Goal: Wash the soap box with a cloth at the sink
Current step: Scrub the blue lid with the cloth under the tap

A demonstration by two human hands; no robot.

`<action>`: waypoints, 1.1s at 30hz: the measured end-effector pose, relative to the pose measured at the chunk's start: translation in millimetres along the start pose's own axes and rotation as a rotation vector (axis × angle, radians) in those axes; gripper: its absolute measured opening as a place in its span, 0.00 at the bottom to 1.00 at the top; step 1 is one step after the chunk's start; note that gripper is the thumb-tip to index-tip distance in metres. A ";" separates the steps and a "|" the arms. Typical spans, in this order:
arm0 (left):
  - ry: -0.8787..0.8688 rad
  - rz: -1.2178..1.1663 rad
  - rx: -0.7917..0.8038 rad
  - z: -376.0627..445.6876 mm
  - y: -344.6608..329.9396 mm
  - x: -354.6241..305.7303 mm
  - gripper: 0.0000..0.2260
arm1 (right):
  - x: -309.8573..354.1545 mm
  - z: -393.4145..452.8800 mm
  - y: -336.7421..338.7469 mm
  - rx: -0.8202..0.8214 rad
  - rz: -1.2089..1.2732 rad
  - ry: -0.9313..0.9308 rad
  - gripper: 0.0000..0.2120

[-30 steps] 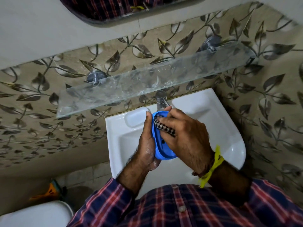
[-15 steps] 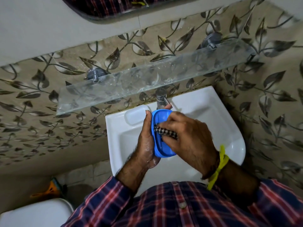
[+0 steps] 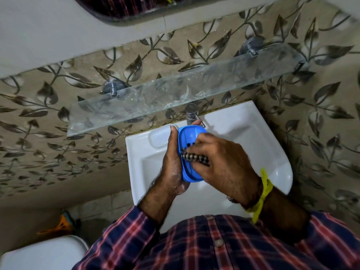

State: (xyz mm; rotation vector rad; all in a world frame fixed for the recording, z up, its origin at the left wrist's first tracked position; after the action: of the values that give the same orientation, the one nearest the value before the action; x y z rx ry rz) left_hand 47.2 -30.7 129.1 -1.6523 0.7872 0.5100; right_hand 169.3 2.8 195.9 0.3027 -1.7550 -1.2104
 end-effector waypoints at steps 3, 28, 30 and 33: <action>0.003 0.013 0.018 -1.0 2.4 -3.4 0.32 | 1.1 -9.9 -1.3 0.109 0.015 0.015 0.13; 0.036 0.068 0.017 -5.1 1.9 -18.8 0.32 | -9.2 -19.9 -13.3 0.032 -0.214 0.151 0.13; 0.034 0.072 0.005 -4.7 1.0 -16.2 0.32 | -11.8 -18.2 -9.0 0.046 -0.264 0.109 0.15; 0.017 0.078 -0.013 -0.6 -1.5 -16.6 0.32 | -14.4 -11.0 -2.8 -0.049 -0.202 0.012 0.15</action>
State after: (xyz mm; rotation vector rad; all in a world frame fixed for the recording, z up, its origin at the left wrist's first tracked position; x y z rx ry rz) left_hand 37.0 -27.4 141.9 -1.6451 0.8654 0.5576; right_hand 184.8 4.3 186.2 0.4662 -1.7126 -1.3902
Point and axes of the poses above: each hand's wrist, its own z-axis towards the middle knuckle, its own y-axis out of the back of the hand, x = y × z, the point moved 1 cm from there along z, towards the middle knuckle, and after that the axes turned 13 degrees about x, right-handed, at the moved point
